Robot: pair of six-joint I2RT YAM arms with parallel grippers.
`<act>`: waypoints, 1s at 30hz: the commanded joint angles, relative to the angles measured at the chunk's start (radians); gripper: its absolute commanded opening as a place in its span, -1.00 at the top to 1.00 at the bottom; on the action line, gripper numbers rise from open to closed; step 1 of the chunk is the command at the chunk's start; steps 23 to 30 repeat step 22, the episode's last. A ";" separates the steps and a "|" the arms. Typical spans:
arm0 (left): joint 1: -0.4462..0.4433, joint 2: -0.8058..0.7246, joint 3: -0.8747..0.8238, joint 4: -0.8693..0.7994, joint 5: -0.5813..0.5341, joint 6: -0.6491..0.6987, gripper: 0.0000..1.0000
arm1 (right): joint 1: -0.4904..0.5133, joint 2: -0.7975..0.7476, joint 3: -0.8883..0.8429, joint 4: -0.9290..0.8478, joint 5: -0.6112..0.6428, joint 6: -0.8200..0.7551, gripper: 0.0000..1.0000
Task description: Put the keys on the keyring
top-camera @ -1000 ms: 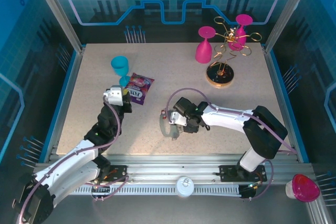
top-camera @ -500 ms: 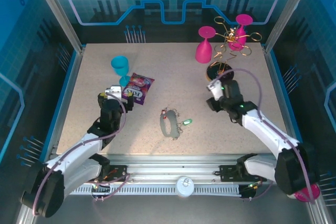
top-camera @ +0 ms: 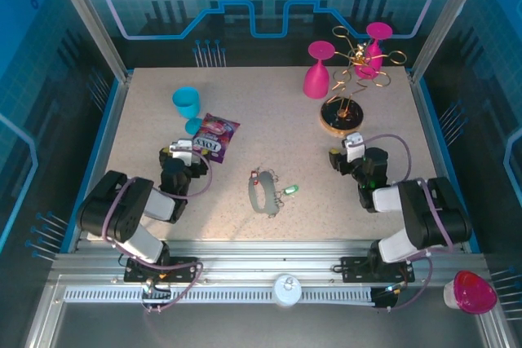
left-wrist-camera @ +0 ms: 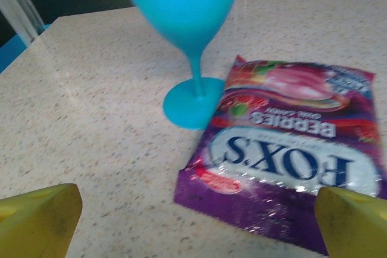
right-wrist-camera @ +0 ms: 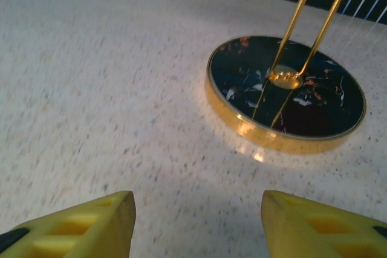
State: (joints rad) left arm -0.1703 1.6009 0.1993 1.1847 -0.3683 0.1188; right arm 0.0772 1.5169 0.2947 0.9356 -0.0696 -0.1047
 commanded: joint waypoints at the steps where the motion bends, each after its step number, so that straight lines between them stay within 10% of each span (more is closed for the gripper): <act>1: 0.026 0.016 0.024 0.148 0.009 -0.025 -0.99 | -0.024 0.004 0.014 0.089 -0.032 0.042 -0.26; 12: 0.028 0.000 0.049 0.077 0.001 -0.035 -0.99 | -0.050 0.023 0.102 -0.046 0.027 0.105 -0.38; 17: 0.142 -0.049 0.186 -0.266 0.189 -0.127 -0.99 | -0.052 0.021 0.104 -0.049 0.027 0.105 -0.45; 20: 0.146 -0.048 0.187 -0.265 0.253 -0.110 -0.99 | -0.052 0.022 0.105 -0.050 0.027 0.105 -0.57; 21: 0.148 -0.046 0.181 -0.254 0.259 -0.107 -0.99 | -0.052 0.022 0.105 -0.050 0.028 0.105 -0.99; 30: 0.147 -0.046 0.182 -0.254 0.262 -0.106 -0.99 | -0.050 0.022 0.105 -0.049 0.030 0.104 -0.99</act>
